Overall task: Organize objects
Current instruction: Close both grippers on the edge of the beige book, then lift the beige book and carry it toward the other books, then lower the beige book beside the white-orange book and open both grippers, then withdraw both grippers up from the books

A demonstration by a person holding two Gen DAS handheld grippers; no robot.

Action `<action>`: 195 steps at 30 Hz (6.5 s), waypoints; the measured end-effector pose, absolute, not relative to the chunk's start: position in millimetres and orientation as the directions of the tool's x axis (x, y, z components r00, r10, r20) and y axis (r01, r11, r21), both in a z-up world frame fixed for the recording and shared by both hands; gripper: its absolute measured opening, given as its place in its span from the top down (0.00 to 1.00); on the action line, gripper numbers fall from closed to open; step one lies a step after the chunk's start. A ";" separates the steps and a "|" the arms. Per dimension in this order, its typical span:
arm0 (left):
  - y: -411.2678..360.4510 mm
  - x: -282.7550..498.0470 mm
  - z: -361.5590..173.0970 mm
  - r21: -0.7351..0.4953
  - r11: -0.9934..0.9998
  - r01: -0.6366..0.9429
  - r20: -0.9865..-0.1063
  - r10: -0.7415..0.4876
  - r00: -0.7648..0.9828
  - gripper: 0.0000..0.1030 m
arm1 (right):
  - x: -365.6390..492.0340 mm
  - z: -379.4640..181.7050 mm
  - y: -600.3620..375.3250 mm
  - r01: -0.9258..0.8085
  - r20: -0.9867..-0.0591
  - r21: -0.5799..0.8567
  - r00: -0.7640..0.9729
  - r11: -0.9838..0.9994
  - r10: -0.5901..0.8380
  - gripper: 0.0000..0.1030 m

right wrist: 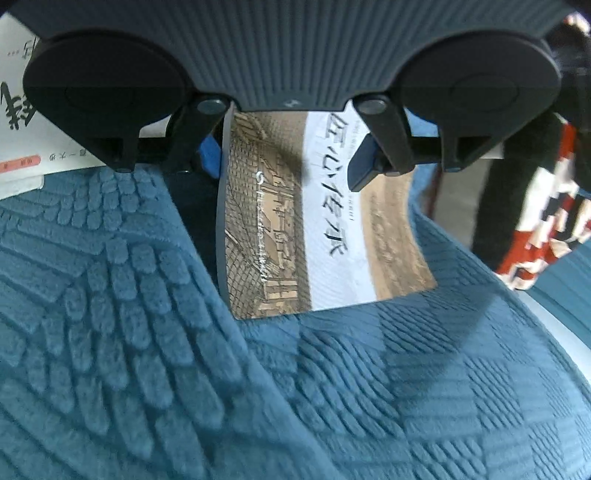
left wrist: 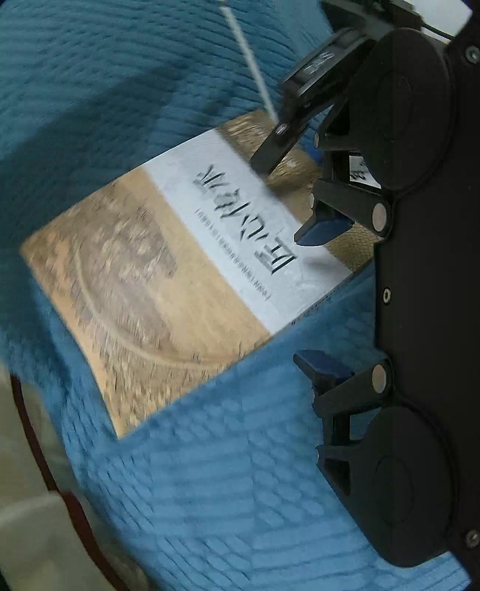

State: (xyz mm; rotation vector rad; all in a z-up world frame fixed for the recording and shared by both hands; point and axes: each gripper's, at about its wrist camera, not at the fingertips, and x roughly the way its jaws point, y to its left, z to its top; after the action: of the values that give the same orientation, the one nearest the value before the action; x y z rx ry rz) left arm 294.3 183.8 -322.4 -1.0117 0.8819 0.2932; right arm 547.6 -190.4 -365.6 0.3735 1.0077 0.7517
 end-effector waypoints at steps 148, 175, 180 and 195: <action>112.2 133.8 -321.5 -0.498 0.607 -0.620 -0.847 -0.186 0.498 0.66 | 251.3 -372.1 -216.7 -0.078 -0.726 0.612 0.338 0.787 0.599 0.71; -14.7 112.0 -113.0 -0.406 0.872 -0.272 -0.676 -0.086 0.732 0.61 | 204.6 -177.2 -281.0 -0.359 -0.616 0.382 0.588 0.851 0.524 0.71; -37.6 96.5 -97.5 -0.434 0.869 -0.239 -0.642 -0.112 0.759 0.60 | 183.7 -161.1 -301.9 -0.360 -0.601 0.362 0.615 0.860 0.511 0.71; -119.9 60.6 -81.8 -0.432 0.887 -0.164 -0.602 -0.148 0.785 0.56 | 125.6 -166.5 -374.9 -0.258 -0.620 0.383 0.639 0.887 0.454 0.71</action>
State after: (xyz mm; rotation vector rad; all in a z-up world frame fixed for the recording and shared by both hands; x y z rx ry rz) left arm 60.6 -119.9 -81.8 -0.4896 0.6753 0.0094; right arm 125.6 -374.9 -166.5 0.2707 0.7776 0.4118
